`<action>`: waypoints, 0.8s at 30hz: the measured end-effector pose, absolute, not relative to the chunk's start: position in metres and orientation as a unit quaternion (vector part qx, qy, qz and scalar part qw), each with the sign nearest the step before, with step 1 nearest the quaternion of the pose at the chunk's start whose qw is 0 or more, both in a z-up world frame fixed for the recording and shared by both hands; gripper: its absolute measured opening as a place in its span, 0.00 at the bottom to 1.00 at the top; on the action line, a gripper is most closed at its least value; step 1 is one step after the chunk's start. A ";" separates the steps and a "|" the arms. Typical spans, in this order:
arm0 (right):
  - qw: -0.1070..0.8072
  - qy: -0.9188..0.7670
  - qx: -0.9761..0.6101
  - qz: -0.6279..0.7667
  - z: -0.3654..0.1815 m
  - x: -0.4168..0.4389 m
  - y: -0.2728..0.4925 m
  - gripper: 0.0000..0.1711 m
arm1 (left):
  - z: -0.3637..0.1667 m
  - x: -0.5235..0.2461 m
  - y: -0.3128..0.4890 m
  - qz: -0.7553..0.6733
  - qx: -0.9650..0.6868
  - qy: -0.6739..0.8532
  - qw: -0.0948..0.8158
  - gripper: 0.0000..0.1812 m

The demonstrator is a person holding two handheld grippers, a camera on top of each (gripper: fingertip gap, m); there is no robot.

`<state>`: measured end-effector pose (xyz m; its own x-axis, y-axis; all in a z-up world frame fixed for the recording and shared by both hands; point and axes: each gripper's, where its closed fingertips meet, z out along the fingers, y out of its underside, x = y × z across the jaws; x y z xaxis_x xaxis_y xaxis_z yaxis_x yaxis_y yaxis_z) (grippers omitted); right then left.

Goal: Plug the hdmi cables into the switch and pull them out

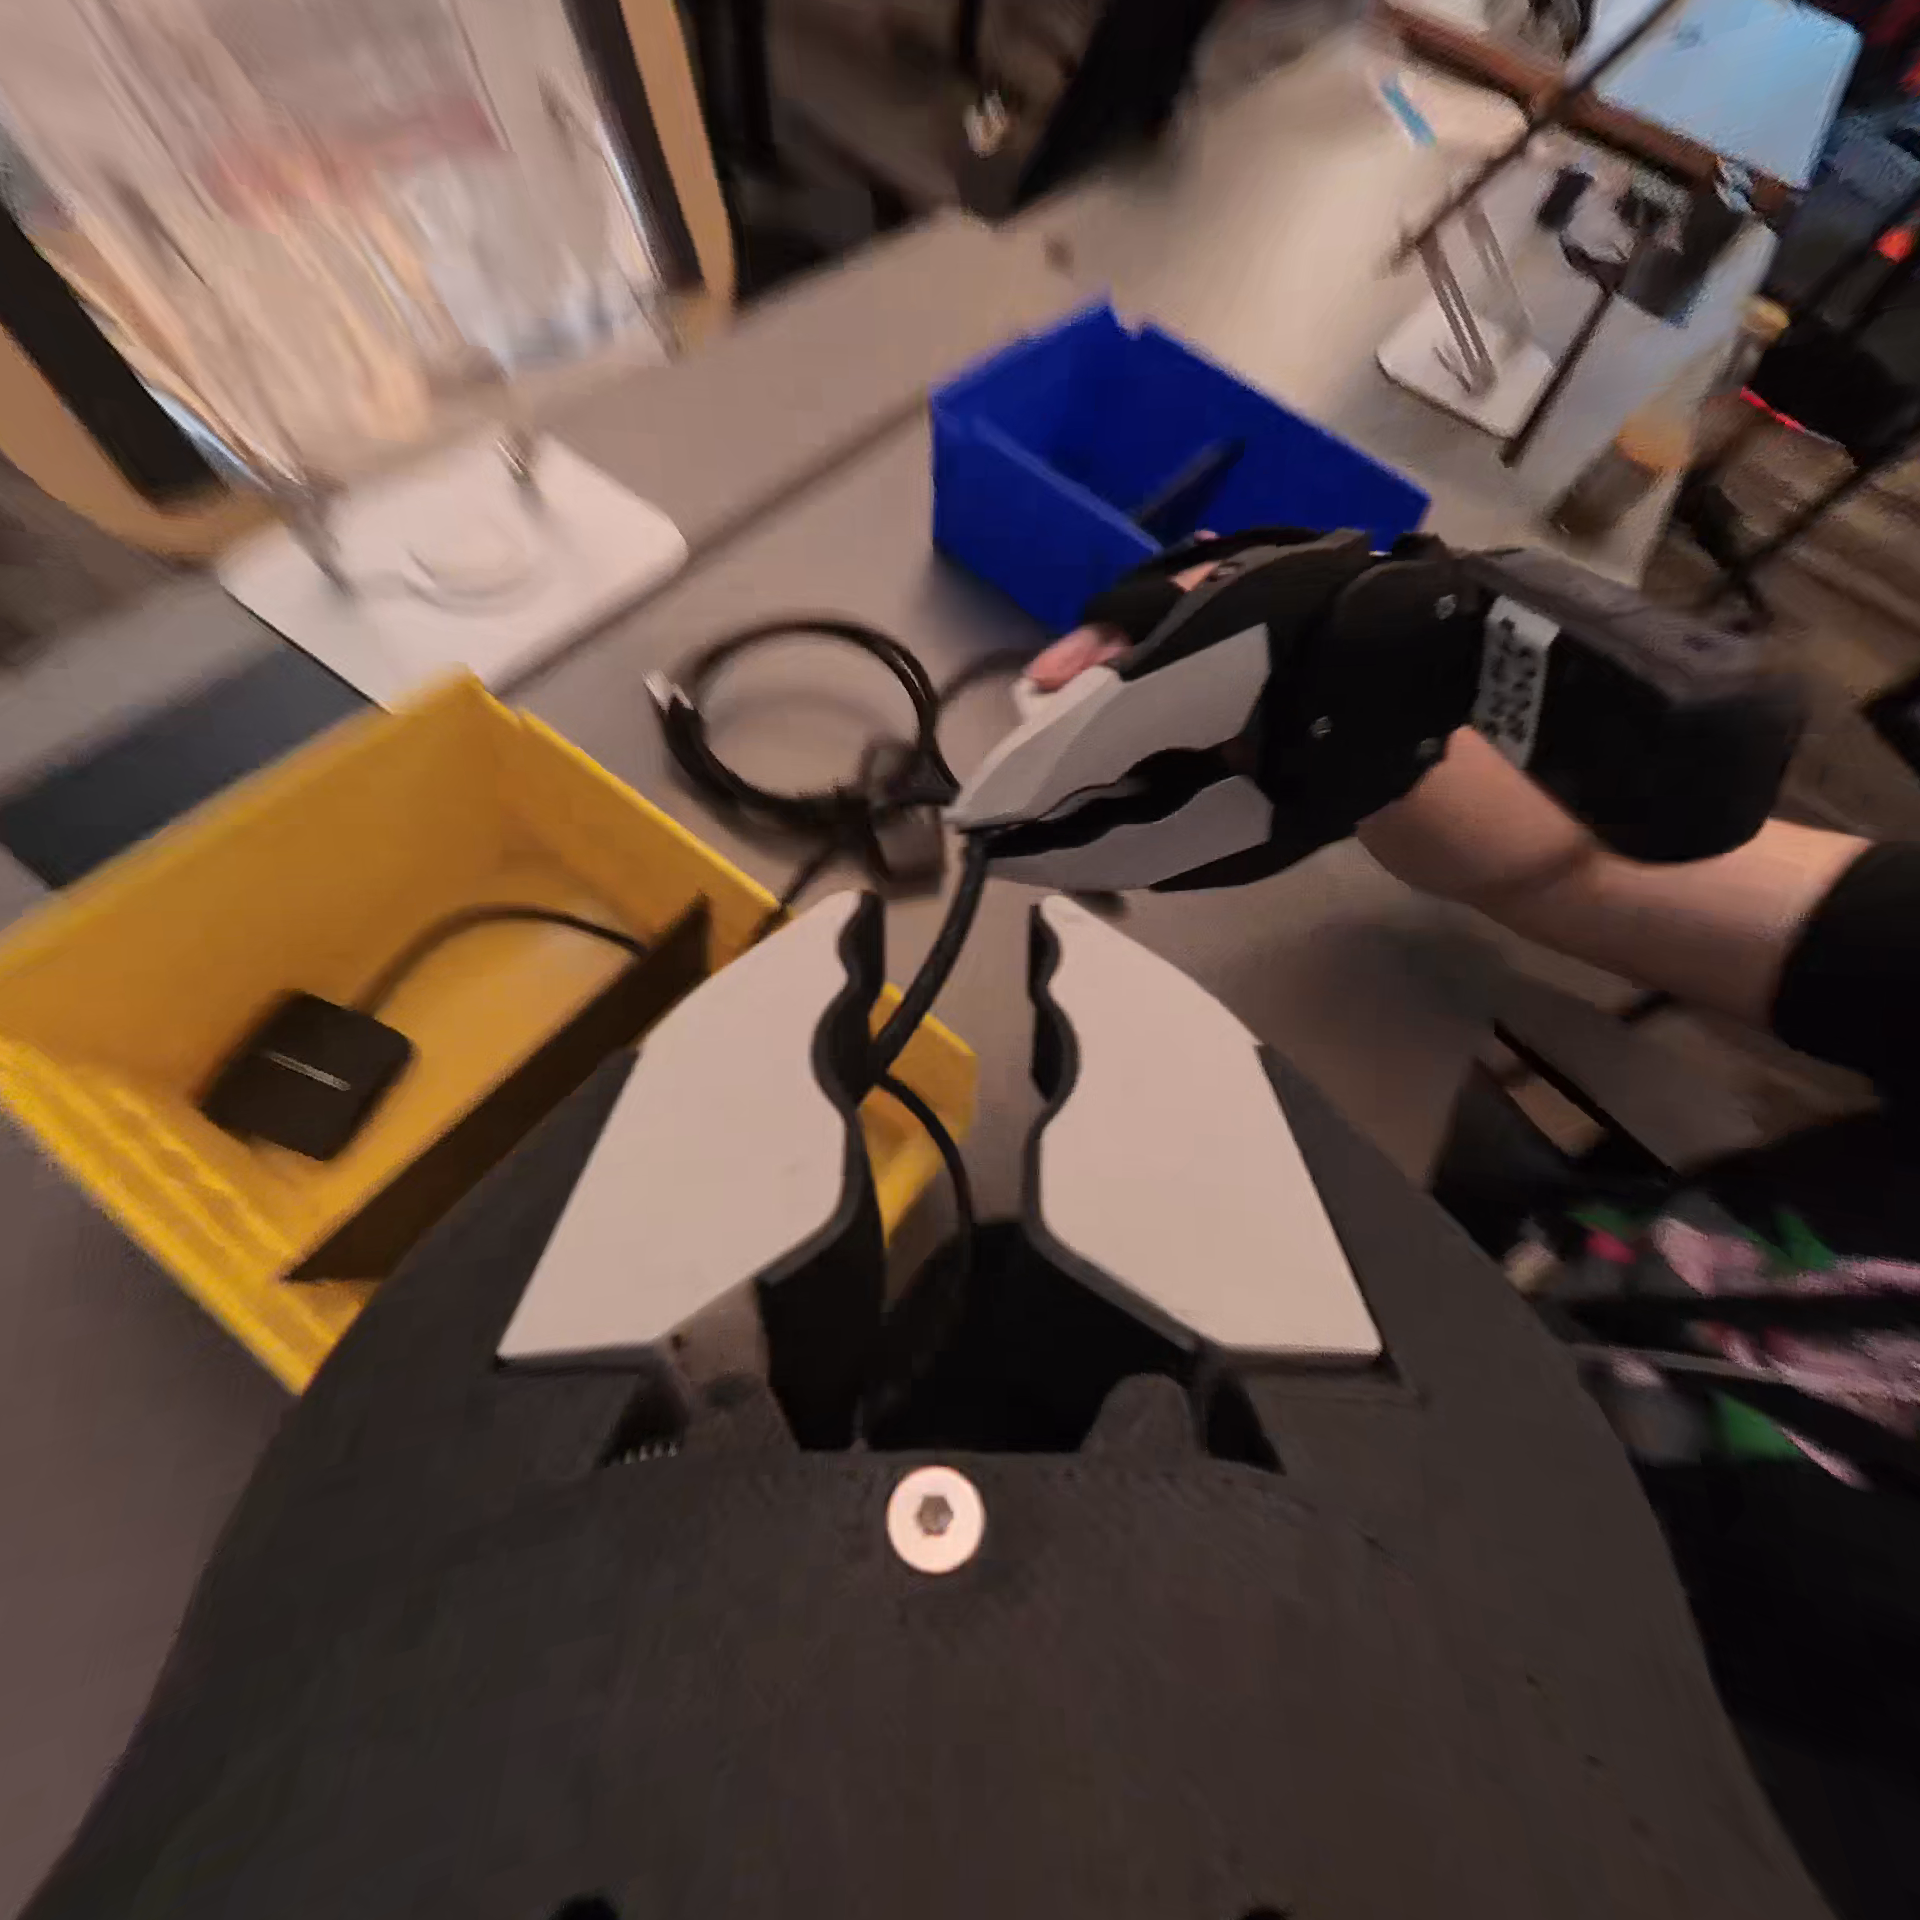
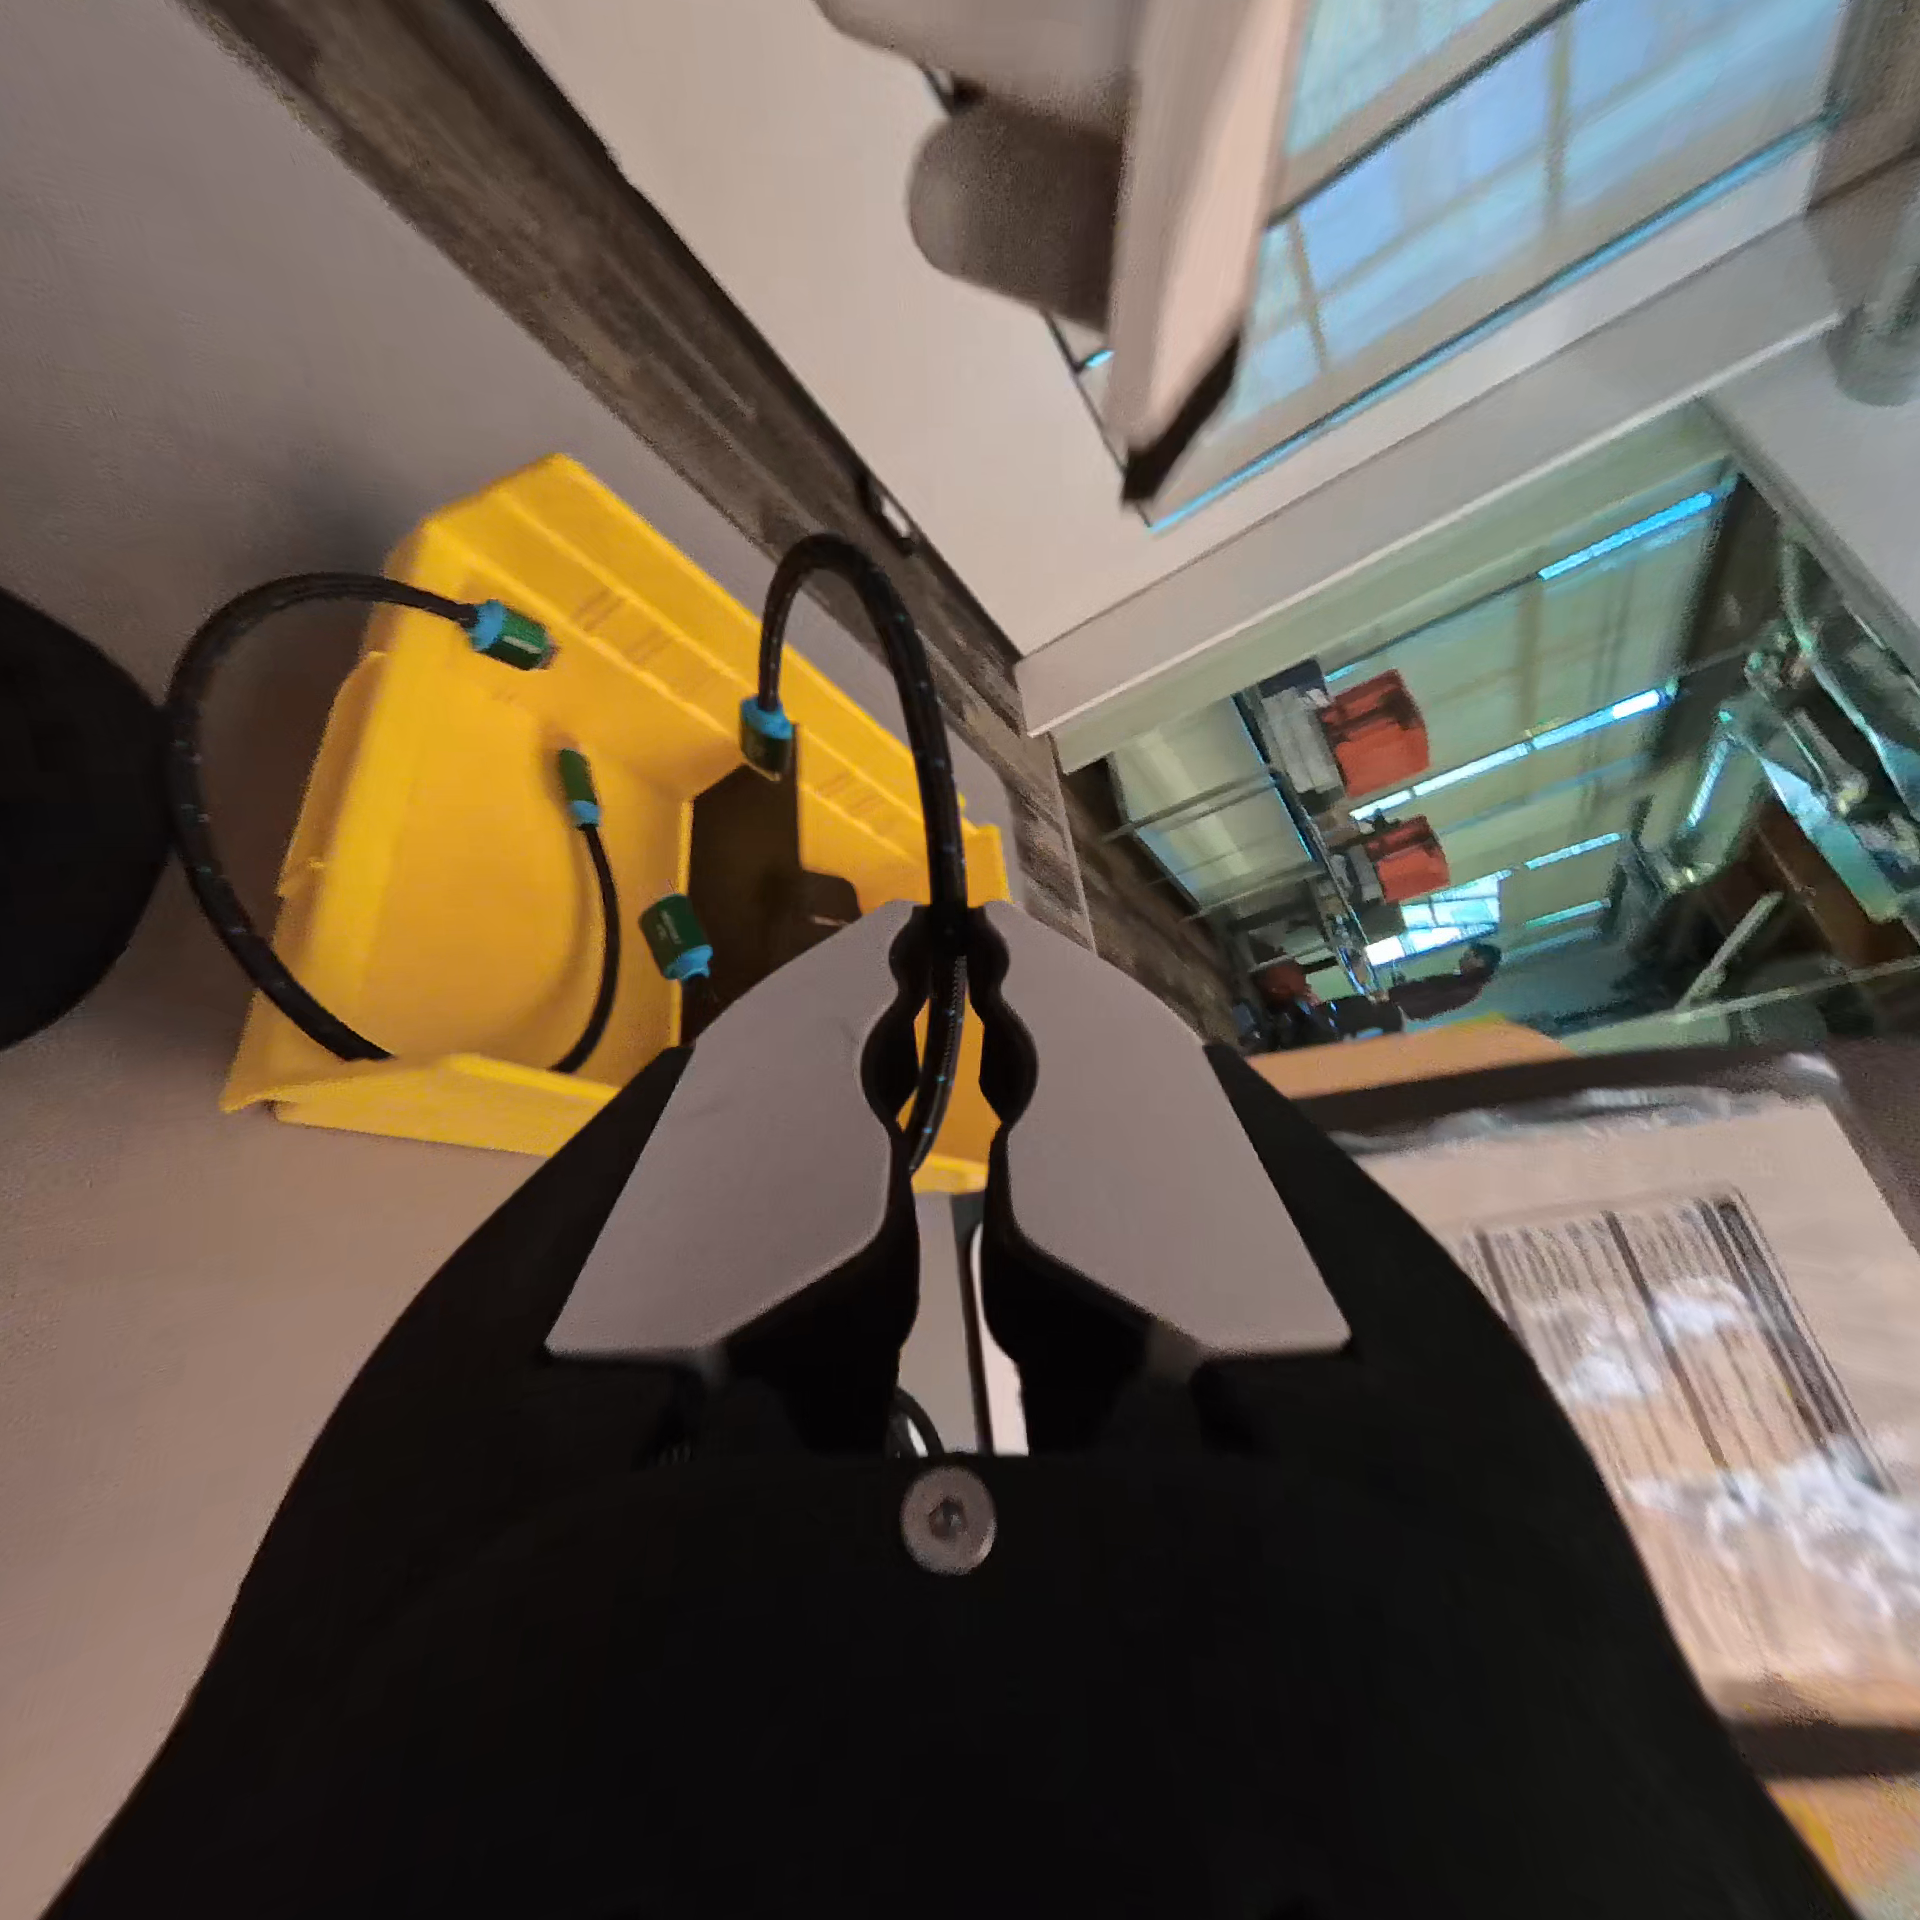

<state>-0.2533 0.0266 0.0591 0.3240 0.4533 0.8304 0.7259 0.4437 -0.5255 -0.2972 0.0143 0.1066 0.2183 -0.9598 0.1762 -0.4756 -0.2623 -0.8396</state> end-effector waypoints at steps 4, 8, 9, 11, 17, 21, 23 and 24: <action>0.676 -0.487 -0.550 -0.054 0.114 -0.195 0.009 0.04 | 0.156 -0.298 0.003 -0.342 -0.626 0.495 0.496 0.21; 0.705 -0.397 -0.587 -0.005 0.153 -0.123 -0.016 0.04 | 0.191 -0.287 -0.006 -0.311 -0.507 0.458 0.660 0.26; 0.701 -0.382 -0.601 0.010 0.155 -0.108 -0.022 0.04 | 0.192 -0.280 -0.009 -0.312 -0.499 0.464 0.662 0.28; 0.683 -0.360 -0.635 0.025 0.150 -0.081 -0.029 0.04 | 0.181 -0.260 -0.010 -0.344 -0.521 0.477 0.619 0.30; 0.670 -0.317 -0.671 0.005 0.143 -0.035 -0.028 0.05 | 0.129 -0.187 -0.015 -0.421 -0.507 0.564 0.498 0.29; 0.692 -0.282 -0.664 -0.019 0.155 -0.021 -0.031 0.05 | 0.095 -0.144 -0.027 -0.464 -0.505 0.590 0.426 0.27; 0.712 -0.263 -0.650 -0.021 0.165 -0.017 -0.035 0.05 | 0.075 -0.124 -0.029 -0.462 -0.526 0.593 0.398 0.28; 0.723 -0.253 -0.642 -0.024 0.170 -0.014 -0.037 0.05 | 0.067 -0.113 -0.029 -0.462 -0.537 0.588 0.391 0.30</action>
<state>-0.0145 -0.0372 0.1702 0.8705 0.2902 0.3976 0.3607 0.1736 -0.9164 -0.1130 -0.0285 0.0668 -0.1183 -0.9923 0.0368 -0.2692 -0.0036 -0.9631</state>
